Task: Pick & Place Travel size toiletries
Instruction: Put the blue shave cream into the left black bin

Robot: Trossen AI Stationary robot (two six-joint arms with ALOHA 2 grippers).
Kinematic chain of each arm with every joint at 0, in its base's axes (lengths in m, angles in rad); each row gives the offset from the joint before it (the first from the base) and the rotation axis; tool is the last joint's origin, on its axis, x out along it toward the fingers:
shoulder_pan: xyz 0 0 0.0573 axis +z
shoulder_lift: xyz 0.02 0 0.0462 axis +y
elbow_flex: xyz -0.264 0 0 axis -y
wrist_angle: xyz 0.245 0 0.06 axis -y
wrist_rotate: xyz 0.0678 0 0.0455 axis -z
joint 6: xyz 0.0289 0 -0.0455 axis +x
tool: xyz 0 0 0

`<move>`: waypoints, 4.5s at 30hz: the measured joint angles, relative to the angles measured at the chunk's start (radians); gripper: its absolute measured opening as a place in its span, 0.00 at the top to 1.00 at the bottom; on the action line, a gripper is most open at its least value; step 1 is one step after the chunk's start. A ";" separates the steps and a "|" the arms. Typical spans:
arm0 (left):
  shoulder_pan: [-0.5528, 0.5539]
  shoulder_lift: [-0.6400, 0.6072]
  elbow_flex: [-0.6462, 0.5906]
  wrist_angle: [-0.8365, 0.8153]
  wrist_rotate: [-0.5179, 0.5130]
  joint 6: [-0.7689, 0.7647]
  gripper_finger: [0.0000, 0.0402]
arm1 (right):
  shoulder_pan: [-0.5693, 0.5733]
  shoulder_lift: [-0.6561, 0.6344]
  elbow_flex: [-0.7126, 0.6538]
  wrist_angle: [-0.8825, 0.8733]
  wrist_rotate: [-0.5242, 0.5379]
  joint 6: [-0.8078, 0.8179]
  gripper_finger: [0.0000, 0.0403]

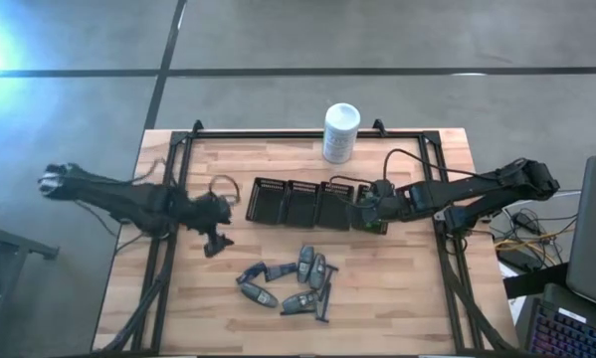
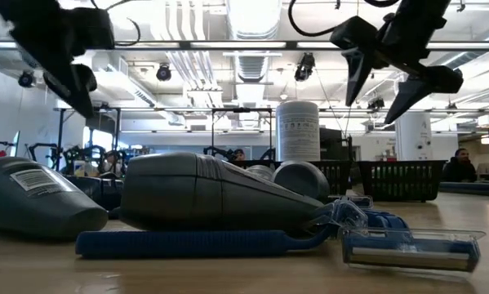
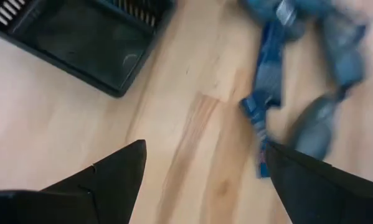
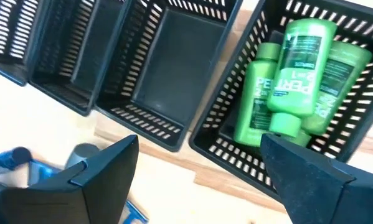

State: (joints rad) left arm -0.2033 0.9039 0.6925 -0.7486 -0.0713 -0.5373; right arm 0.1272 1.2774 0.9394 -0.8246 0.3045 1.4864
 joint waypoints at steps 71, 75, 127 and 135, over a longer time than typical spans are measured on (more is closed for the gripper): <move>0.463 0.618 0.377 0.139 -0.160 -0.374 0.69 | 0.006 -0.015 -0.013 -0.056 -0.007 -0.311 0.31; 0.484 0.648 0.341 0.148 -0.149 -0.374 0.65 | 0.006 -0.015 -0.013 -0.055 -0.006 -0.307 0.33; -0.120 0.840 0.448 0.376 -0.114 -0.063 0.35 | 0.058 -0.013 -0.052 -0.167 -0.118 -0.288 0.11; -0.126 1.009 0.632 0.213 -0.110 -0.047 0.35 | 0.073 -0.013 -0.054 -0.166 -0.085 -0.361 0.15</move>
State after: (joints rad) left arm -0.3290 1.9125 1.3244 -0.5355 -0.1809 -0.5847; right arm 0.2005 1.2644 0.8853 -0.9905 0.2190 1.1256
